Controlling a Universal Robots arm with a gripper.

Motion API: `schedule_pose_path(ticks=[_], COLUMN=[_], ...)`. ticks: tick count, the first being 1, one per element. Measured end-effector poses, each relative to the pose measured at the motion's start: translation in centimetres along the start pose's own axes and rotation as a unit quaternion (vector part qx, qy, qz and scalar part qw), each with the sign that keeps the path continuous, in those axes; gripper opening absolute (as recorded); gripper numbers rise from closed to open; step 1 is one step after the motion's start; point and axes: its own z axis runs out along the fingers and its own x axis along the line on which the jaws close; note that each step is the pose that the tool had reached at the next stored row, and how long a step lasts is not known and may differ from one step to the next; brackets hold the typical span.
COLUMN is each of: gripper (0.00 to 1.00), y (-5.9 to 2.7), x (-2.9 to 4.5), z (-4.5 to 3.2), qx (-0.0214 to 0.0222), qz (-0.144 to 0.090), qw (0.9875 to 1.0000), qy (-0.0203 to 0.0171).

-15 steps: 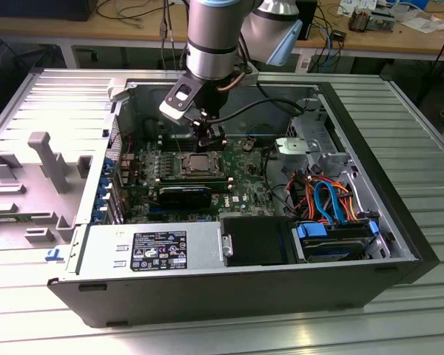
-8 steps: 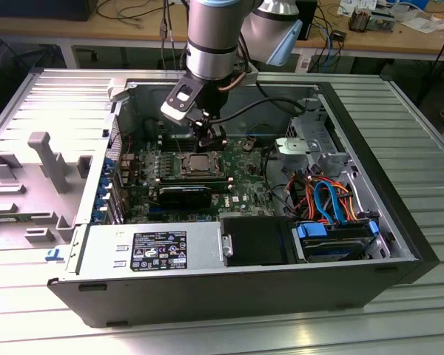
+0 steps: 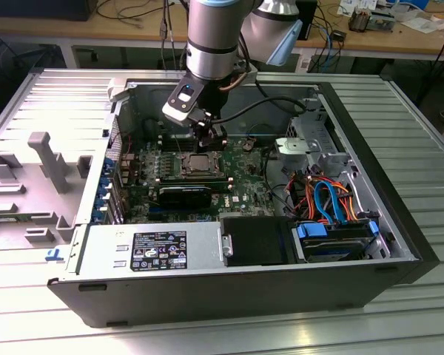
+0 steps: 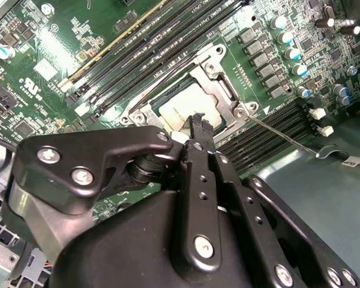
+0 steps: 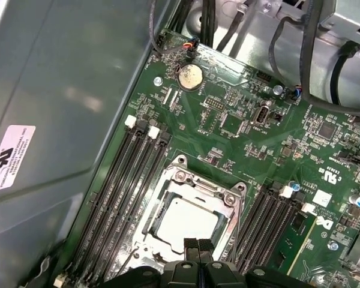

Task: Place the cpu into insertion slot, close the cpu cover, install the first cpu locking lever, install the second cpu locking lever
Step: 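Install the first cpu locking lever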

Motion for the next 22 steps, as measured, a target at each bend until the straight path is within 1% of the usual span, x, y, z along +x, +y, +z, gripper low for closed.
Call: schedule_pose_path(ticks=[9, 22], gripper=[0.11, 0.11], y=[0.0, 0.0], x=[0.0, 0.0], z=[0.0, 0.0], qx=[0.0005, 0.0009], qz=[-0.026, -0.048], qw=[0.9997, 0.9988], qy=[-0.0018, -0.0034])
